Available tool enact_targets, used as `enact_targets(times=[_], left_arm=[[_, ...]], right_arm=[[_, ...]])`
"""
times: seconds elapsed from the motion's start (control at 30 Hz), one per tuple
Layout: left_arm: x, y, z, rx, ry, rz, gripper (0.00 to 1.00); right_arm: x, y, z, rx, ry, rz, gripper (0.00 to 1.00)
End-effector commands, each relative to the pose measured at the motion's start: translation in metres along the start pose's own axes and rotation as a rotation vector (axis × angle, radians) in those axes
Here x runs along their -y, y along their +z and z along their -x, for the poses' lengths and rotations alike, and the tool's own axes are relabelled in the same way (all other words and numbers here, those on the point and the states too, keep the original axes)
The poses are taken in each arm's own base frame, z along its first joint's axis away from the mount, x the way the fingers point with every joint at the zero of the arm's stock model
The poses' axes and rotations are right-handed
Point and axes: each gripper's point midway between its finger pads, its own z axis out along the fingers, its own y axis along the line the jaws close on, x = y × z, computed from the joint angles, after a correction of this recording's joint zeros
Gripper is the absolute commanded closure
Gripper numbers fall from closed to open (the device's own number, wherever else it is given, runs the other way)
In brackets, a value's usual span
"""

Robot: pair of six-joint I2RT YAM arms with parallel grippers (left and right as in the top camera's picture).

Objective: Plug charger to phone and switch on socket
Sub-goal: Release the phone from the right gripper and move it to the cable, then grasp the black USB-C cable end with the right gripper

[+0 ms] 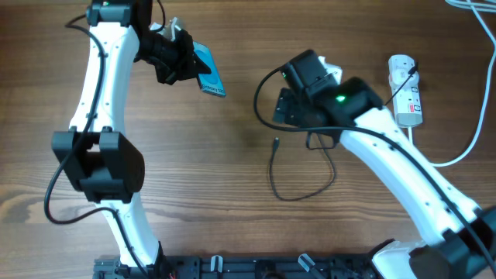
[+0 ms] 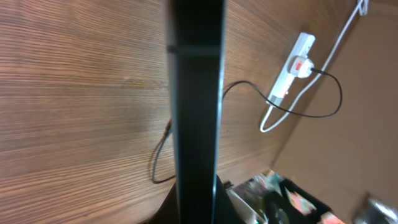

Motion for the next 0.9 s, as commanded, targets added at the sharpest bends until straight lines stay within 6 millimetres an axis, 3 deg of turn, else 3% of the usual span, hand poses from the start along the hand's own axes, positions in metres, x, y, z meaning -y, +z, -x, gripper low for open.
enact_targets(times=[0.0,0.03,0.13,0.33,0.6,0.87], left_arm=[[-0.003,-0.018,0.005,0.064,-0.058,0.025,0.96],[-0.005,-0.02,0.007,0.07,-0.065,0.027,0.96],[-0.014,-0.022,0.009,0.086,-0.075,0.063,0.96],[-0.017,-0.022,0.011,0.097,-0.074,0.086,0.96],[-0.017,-0.022,0.013,0.102,-0.07,0.084,0.96],[-0.017,-0.022,0.013,0.102,-0.07,0.084,0.96]], right_arm=[[-0.007,0.041,-0.028,-0.109,-0.016,0.027,0.0],[-0.009,0.052,-0.034,-0.13,-0.036,0.041,0.02],[-0.011,0.077,-0.053,-0.201,-0.046,0.053,0.26],[-0.011,0.11,-0.066,-0.257,-0.035,0.006,0.41],[-0.013,0.136,-0.094,-0.347,0.006,-0.047,0.42],[-0.009,0.147,-0.102,-0.369,0.076,-0.087,0.46]])
